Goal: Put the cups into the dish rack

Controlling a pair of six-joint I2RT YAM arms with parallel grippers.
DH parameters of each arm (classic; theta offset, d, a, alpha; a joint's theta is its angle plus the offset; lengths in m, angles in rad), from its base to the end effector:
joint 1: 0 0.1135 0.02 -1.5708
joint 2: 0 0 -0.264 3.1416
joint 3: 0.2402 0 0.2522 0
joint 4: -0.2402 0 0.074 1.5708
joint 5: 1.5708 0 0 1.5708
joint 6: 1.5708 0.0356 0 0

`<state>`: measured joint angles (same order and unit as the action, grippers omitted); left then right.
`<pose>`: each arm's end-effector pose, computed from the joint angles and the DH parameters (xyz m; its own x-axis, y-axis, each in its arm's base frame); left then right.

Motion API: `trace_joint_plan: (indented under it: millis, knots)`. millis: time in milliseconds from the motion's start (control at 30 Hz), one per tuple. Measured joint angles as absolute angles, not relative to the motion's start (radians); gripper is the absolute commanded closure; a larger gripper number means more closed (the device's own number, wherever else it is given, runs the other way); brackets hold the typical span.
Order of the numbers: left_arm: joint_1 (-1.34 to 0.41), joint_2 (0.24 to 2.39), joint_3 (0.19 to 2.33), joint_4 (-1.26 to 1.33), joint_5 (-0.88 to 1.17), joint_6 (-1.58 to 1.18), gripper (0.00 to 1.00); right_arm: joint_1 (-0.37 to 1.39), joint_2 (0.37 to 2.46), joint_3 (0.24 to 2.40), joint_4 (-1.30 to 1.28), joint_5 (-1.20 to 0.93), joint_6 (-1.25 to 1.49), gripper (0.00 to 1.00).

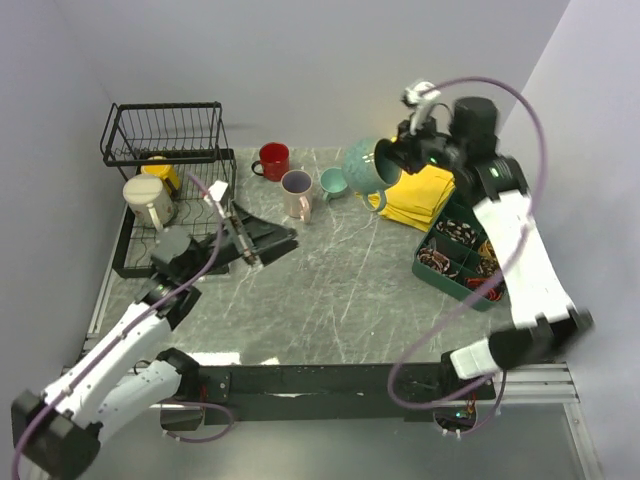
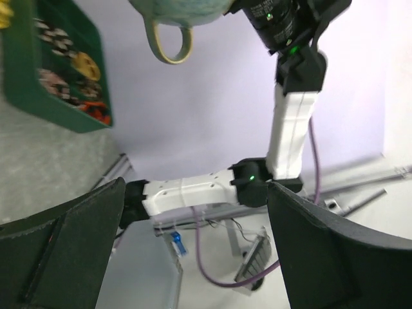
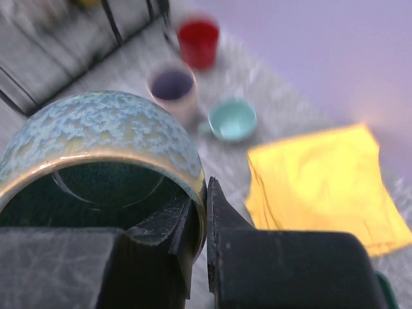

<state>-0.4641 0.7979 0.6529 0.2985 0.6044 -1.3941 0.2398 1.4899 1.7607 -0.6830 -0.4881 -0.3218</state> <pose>0.1598 -0.1026 0.3423 -0.8329 -0.4889 -0.2593 0.2876 0.0178 -0.9576 0.3023 0.0911 0.4577 -0.1708 -0.3293 -0.9286 -0.7180 0.6870 -0.1116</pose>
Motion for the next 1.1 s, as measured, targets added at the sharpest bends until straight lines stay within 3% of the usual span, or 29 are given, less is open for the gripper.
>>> trace_joint_plan:
  millis: [300, 400, 633, 733, 933, 1100]
  knots:
    - [-0.71, 1.078, 0.911, 0.511, 0.525, -1.389, 0.02, 0.245, 1.071, 1.318, -0.231, -0.591, 0.077, 1.0]
    - [-0.748, 1.15, 0.963, 0.578, 0.526, -1.393, 0.01, 0.246, 1.041, 1.271, -0.13, -0.612, 0.198, 1.0]
    - [-0.818, 1.285, 1.056, 0.609, 0.538, -1.397, 0.11, 0.247, 1.003, 1.213, 0.059, -0.624, 0.375, 1.0]
    - [-0.832, 1.305, 1.084, 0.605, 0.548, -1.397, 0.12, 0.247, 0.986, 1.187, 0.114, -0.63, 0.405, 1.0]
    - [-0.833, 1.309, 1.132, 0.602, 0.554, -1.399, 0.24, 0.256, 0.971, 1.152, 0.156, -0.64, 0.406, 1.0]
    - [-0.835, 1.344, 1.133, 0.622, 0.565, -1.41, 0.26, 0.257, 0.97, 1.136, 0.18, -0.637, 0.389, 1.0]
